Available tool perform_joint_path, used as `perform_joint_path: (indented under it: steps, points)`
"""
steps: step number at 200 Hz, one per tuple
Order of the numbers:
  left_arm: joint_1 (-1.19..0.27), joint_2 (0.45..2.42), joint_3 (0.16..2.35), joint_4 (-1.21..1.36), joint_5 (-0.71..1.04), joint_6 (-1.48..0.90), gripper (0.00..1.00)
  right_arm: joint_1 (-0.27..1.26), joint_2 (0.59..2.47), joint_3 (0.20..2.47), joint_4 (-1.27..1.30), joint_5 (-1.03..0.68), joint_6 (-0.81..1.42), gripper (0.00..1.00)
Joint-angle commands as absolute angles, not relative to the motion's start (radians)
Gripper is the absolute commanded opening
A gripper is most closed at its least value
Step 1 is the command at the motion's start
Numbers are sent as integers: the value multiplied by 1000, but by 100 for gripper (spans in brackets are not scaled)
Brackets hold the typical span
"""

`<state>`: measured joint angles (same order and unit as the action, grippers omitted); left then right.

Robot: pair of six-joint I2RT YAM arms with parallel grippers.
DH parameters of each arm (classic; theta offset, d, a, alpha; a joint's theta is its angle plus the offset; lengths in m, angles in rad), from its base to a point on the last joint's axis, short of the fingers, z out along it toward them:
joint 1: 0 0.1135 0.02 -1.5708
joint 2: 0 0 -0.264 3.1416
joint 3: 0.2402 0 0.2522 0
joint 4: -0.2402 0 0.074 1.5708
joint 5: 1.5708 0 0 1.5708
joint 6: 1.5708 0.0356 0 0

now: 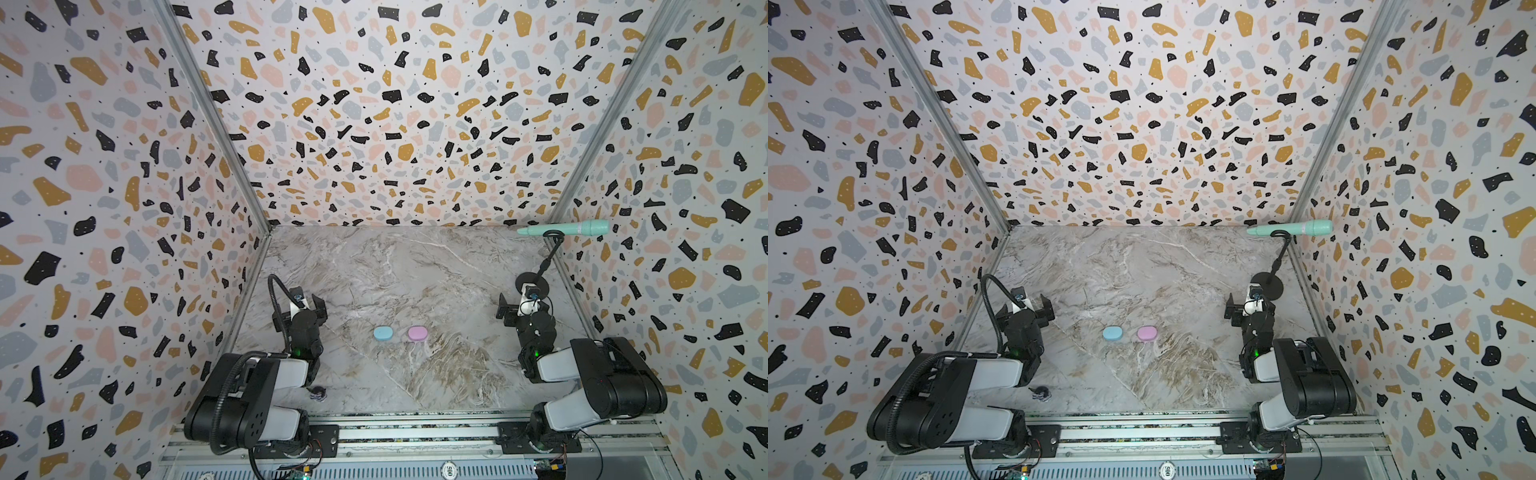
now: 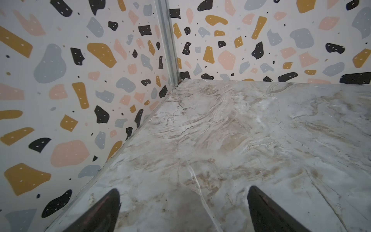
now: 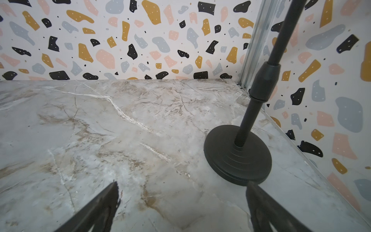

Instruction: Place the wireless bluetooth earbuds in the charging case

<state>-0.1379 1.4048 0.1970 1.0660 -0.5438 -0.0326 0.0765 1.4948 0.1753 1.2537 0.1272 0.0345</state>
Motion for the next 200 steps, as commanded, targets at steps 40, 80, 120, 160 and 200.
perform_joint_path:
  steps: [40, 80, 120, 160, 200]
  points:
    - [-129, 1396, 160, 1207, -461, -43, 100, 84, 1480, 201, 1242, 141, 18, 99]
    - [-129, 1390, 157, 1209, -457, -45, 100, 85, 1480, 201, 1241, 140, 17, 99]
    - [-129, 1391, 156, 1208, -457, -44, 100, 85, 1479, 201, 1241, 142, 17, 99]
    - [-129, 1391, 156, 1207, -458, -46, 100, 86, 1481, 201, 1241, 141, 18, 99]
    - [-129, 1391, 158, 1206, -458, -45, 100, 84, 1489, 211, 1233, 141, 21, 99]
